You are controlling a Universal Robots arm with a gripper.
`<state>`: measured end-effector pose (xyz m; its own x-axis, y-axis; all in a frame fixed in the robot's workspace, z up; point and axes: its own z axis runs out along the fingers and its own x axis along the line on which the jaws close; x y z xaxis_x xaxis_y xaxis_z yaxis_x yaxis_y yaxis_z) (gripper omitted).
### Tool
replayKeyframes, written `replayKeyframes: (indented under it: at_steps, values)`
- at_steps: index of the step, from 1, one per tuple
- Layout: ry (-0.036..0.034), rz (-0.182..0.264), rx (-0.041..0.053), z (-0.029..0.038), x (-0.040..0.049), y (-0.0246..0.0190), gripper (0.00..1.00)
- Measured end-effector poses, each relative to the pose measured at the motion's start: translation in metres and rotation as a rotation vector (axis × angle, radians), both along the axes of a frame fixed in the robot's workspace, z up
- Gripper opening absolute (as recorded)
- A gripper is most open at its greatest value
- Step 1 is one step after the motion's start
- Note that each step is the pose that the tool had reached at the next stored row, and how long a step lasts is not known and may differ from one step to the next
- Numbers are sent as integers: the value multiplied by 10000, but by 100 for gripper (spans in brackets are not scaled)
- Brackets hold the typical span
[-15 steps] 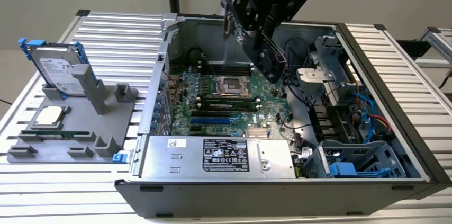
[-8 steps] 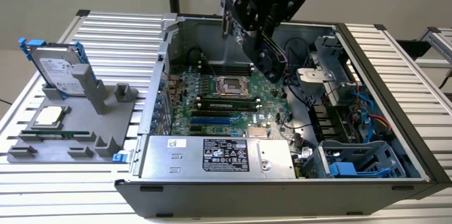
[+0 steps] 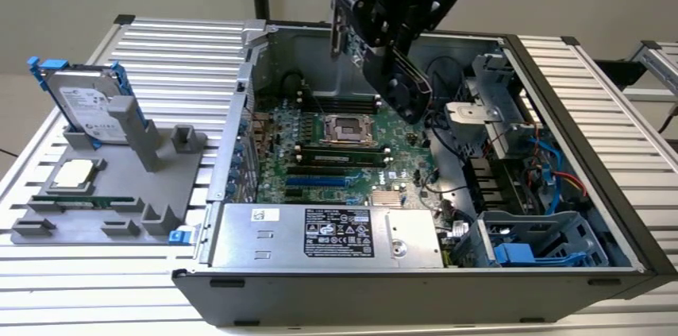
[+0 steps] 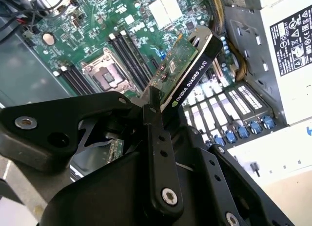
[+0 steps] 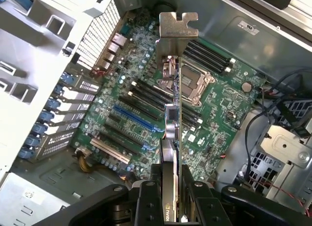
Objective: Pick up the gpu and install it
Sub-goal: 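Insert the gpu into the slot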
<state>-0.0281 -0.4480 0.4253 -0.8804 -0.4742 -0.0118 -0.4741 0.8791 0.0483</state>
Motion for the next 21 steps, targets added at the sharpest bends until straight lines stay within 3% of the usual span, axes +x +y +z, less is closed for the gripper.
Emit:
replayKeyframes:
  at_steps: [21]
  values:
    - [0, 818, 0, 0, 0, 0, 0]
